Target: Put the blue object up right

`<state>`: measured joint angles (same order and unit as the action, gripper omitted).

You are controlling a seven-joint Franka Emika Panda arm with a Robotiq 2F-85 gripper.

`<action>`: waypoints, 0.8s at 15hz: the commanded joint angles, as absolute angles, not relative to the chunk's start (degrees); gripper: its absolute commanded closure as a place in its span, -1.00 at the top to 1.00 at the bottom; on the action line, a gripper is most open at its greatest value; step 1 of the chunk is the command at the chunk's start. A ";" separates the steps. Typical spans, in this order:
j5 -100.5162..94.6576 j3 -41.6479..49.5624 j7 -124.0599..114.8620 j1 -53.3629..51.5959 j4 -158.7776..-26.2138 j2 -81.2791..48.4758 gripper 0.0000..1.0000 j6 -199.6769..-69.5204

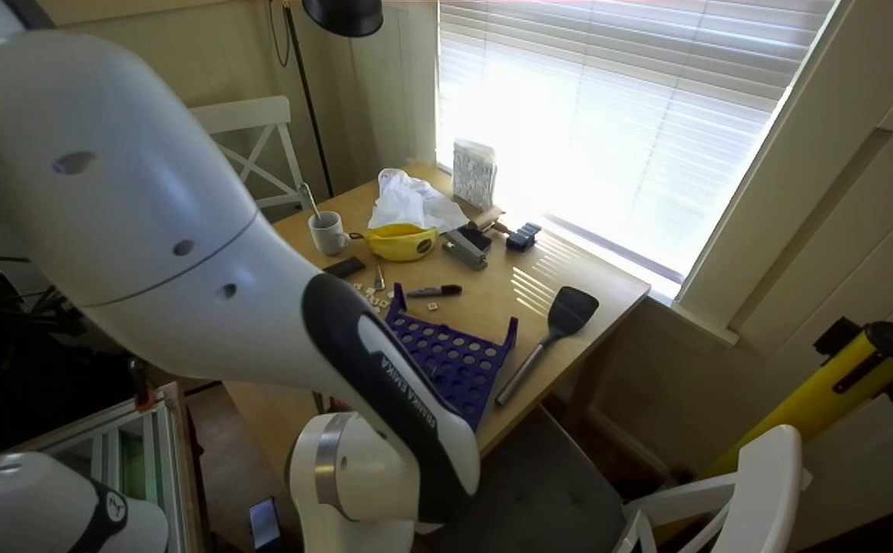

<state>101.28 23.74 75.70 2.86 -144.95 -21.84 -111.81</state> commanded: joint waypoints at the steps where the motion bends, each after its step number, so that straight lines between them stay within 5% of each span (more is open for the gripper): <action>1: 100.69 20.74 75.67 5.83 -144.34 -21.91 1.00 -112.83; 12: 109.61 17.99 76.31 8.53 -140.52 -26.38 1.00 -116.54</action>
